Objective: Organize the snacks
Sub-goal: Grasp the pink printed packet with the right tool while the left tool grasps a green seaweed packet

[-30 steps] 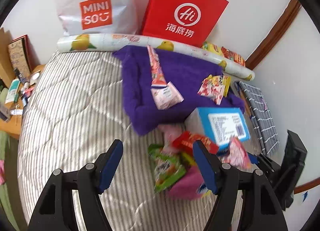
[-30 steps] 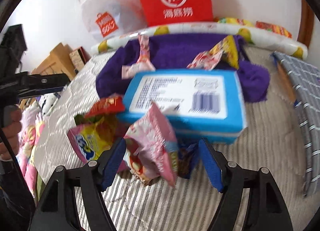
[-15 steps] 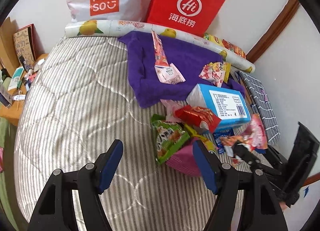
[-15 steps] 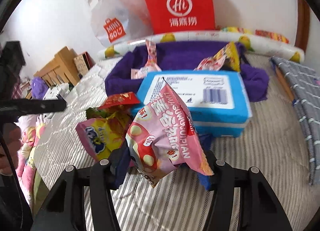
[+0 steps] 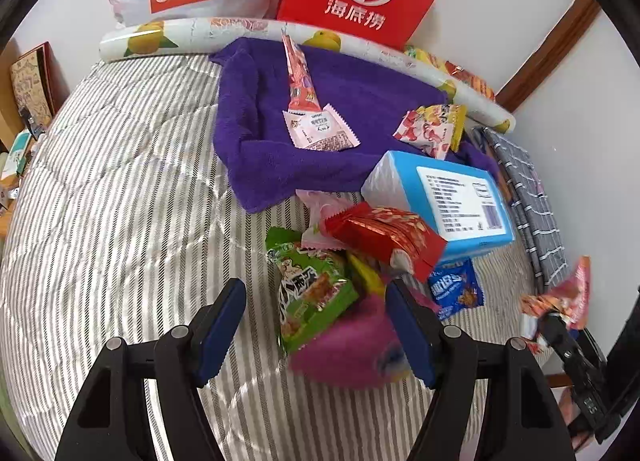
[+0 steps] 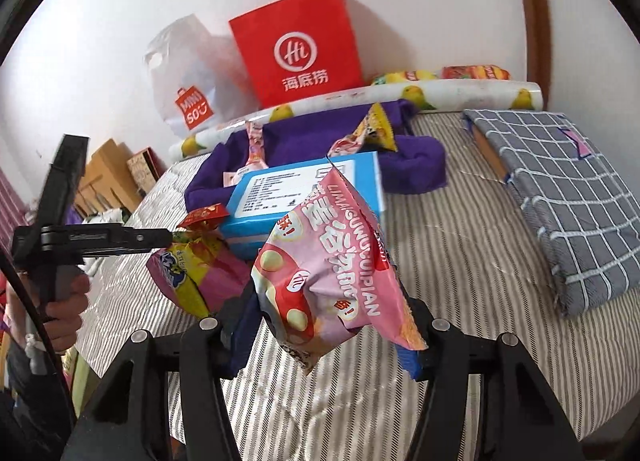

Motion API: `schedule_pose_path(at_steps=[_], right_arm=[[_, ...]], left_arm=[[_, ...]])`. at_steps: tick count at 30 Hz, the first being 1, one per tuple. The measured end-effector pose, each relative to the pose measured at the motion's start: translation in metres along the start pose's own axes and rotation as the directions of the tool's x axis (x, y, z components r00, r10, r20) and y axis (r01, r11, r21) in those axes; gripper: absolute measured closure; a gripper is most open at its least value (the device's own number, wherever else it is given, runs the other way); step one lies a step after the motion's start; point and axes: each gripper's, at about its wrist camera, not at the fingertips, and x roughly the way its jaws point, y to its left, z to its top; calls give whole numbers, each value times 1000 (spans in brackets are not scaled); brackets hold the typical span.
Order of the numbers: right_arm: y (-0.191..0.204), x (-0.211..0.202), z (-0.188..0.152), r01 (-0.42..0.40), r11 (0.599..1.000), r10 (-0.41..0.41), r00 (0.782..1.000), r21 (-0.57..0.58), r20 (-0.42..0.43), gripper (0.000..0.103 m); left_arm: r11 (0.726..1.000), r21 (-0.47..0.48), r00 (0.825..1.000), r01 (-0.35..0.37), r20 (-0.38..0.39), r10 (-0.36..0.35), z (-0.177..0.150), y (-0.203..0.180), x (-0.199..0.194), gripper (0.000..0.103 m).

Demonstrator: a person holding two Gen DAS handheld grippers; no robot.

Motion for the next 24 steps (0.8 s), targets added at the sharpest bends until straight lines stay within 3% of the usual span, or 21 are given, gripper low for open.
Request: schedule_pose_path(at_steps=[2, 6, 9, 14, 15, 17, 19, 24], right_arm=[[-4, -2, -2, -15, 1000, 15, 1000, 8, 6, 45], [-6, 1, -2, -17, 1000, 17, 1000, 11, 9, 45], [-6, 5, -2, -33, 999, 33, 999, 17, -1, 45], [-6, 15, -4, -31, 999, 32, 999, 16, -30, 45], [-6, 16, -4, -28, 999, 28, 999, 17, -34, 45], [-7, 18, -5, -14, 1000, 15, 999, 17, -42, 45], [-10, 19, -6, -6, 1000, 7, 999, 27, -47, 45], [-15, 18, -10, 4, 998, 0, 998, 59, -58, 45]], left_arm=[[999, 5, 999, -34, -7, 34, 2, 0, 7, 32], [1000, -11, 1000, -12, -6, 12, 6, 3, 14, 31], [999, 21, 998, -45, -42, 46, 7, 0, 28, 32], [1000, -15, 998, 3, -57, -4, 4, 5, 42, 33], [1000, -14, 999, 7, -51, -8, 3, 5, 40, 35], [1000, -13, 999, 28, -44, -29, 1, 7, 37, 52], [999, -25, 999, 32, -34, -32, 1, 12, 30, 59], [999, -32, 1000, 29, -11, -29, -2, 20, 15, 62]])
